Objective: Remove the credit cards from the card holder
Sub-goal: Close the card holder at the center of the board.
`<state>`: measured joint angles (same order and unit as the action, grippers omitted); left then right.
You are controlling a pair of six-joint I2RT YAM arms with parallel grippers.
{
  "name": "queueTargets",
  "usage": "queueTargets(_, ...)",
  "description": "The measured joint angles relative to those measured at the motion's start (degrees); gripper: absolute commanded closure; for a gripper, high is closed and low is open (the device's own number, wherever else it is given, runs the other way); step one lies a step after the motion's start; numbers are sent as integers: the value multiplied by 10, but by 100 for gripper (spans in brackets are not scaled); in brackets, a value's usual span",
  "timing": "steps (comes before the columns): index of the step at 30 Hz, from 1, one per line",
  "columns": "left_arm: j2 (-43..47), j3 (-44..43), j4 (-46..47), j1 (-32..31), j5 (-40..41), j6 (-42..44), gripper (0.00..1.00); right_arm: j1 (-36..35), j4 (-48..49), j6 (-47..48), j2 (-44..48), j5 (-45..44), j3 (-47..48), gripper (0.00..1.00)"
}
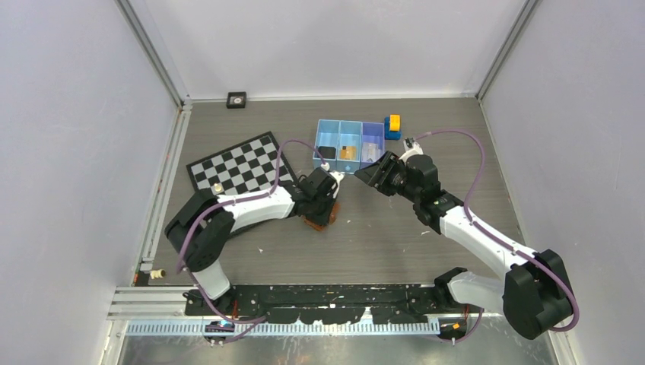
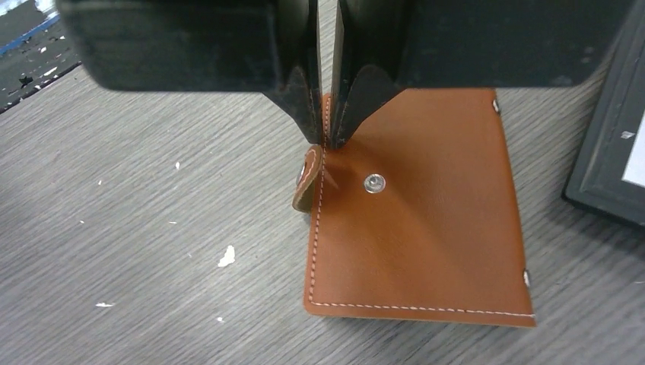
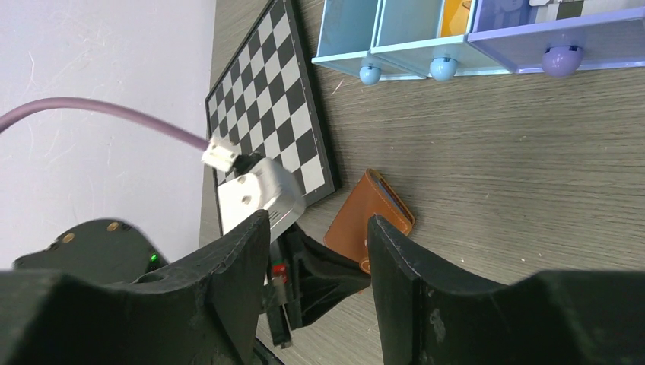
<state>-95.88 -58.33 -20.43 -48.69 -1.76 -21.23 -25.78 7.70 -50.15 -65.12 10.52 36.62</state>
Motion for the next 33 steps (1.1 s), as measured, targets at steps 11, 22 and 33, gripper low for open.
queueTargets(11,-37,-16,5,25,-73,-24,72,0,0,-2,5,0,-1,45)
queueTargets(22,153,68,42,43,-19,-28,1,0,-9,26,34,-55,-14,37)
queueTargets(33,292,151,75,151,70,-31,0,0,91,207,131,-243,-129,37)
